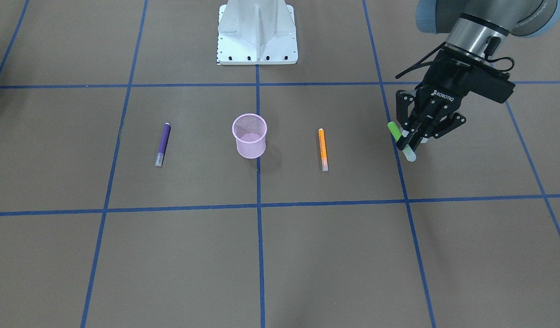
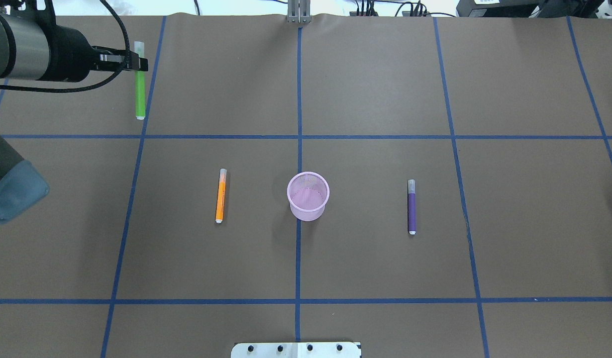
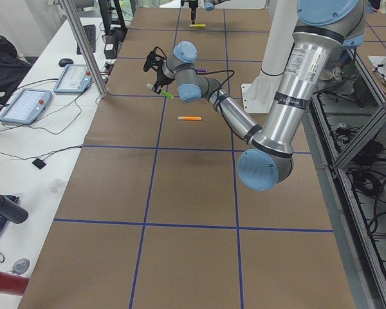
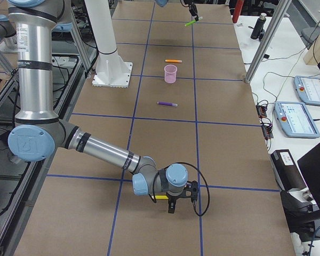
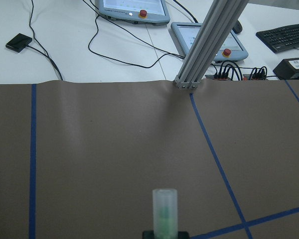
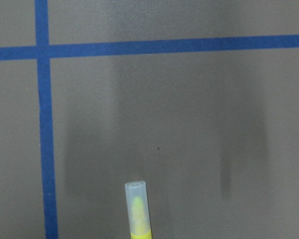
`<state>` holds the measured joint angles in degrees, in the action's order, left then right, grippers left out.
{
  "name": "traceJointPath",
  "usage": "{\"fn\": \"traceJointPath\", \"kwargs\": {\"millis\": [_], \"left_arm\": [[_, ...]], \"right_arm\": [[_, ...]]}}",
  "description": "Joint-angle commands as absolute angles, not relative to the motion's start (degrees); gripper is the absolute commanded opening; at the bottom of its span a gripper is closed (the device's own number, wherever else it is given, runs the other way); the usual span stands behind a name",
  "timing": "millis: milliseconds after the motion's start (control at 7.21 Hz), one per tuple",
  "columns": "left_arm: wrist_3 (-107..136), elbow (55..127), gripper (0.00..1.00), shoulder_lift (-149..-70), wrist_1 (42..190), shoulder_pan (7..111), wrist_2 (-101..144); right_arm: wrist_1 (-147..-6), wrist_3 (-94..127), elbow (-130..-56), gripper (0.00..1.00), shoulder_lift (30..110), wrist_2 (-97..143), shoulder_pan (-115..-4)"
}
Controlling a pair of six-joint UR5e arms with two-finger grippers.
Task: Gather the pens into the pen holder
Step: 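Lift the green marker with the left gripper while the right grasps the highlighter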
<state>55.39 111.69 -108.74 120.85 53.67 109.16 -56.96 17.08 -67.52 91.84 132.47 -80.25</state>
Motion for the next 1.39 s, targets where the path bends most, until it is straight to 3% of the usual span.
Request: {"fn": "traceJointPath", "kwargs": {"millis": [0,555,1248], "left_arm": [[55.4,111.6,0.00,-108.8,120.8,53.2,109.2],[55.5,111.5,0.00,-109.9,120.7,51.3,107.4],[55.5,111.5,0.00,-109.8,120.7,51.3,107.4]], "right_arm": [[-56.7,17.5,-67.3,0.98,91.8,132.5,-79.1],[-56.7,17.5,-66.8,0.72,91.8,132.5,-78.8],[-56.7,17.5,-66.6,0.69,91.8,132.5,-78.5]]}}
